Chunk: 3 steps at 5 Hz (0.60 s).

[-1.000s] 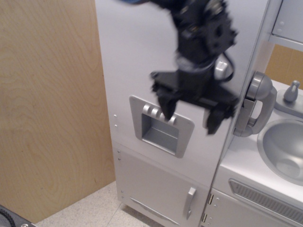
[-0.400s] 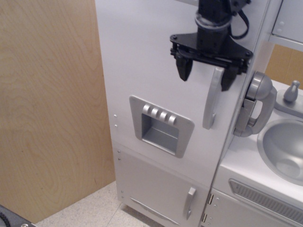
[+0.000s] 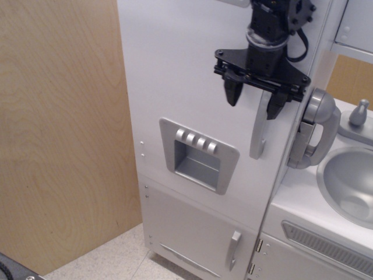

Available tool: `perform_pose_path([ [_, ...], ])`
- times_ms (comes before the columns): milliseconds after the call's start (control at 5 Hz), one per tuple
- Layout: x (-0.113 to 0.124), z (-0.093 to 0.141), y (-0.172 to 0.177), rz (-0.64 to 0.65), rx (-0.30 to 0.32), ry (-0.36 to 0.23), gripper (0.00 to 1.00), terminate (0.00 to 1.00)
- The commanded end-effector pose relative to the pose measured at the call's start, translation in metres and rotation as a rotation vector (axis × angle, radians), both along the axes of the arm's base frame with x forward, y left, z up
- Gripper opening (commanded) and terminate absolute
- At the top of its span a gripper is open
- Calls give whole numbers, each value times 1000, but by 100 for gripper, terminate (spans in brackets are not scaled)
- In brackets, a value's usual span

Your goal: Open fridge

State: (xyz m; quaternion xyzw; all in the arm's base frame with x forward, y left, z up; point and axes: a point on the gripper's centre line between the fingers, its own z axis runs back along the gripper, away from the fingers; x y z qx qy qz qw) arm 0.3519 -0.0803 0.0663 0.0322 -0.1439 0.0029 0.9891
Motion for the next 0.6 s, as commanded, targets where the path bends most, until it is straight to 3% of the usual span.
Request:
perform_pose_path([
  [0, 11, 19, -1, -22, 25, -124, 0, 0],
  [200, 0, 19, 0, -31, 28, -116, 0, 0],
  [400, -31, 19, 0, -78, 6, -81, 0, 0],
])
